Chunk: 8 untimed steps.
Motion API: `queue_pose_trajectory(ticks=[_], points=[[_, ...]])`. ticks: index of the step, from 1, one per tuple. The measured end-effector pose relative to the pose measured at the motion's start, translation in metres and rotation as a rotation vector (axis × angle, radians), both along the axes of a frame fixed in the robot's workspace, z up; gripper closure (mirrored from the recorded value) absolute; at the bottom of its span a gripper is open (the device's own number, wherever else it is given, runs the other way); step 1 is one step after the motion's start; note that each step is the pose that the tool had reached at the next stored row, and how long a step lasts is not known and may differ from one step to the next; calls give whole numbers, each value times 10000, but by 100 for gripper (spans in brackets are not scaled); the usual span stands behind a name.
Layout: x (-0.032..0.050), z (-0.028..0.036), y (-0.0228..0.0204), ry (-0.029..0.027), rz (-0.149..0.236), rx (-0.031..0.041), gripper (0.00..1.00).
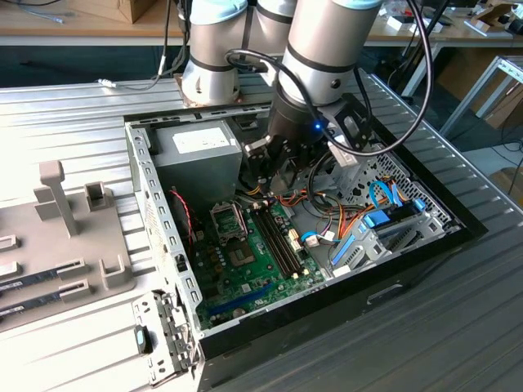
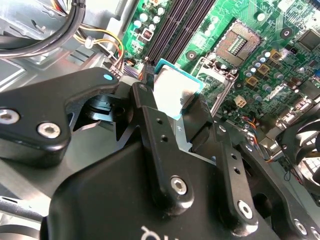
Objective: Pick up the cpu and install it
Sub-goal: 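Place the cpu into insertion slot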
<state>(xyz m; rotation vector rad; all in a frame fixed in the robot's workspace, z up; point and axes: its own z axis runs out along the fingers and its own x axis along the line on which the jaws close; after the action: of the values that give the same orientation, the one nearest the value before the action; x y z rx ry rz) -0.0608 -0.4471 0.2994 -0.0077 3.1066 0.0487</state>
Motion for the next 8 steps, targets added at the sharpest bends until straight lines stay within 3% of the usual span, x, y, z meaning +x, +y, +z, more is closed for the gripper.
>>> queue_pose_trajectory(ticks=[8], points=[[-27,-16,0,0,0,1,53]])
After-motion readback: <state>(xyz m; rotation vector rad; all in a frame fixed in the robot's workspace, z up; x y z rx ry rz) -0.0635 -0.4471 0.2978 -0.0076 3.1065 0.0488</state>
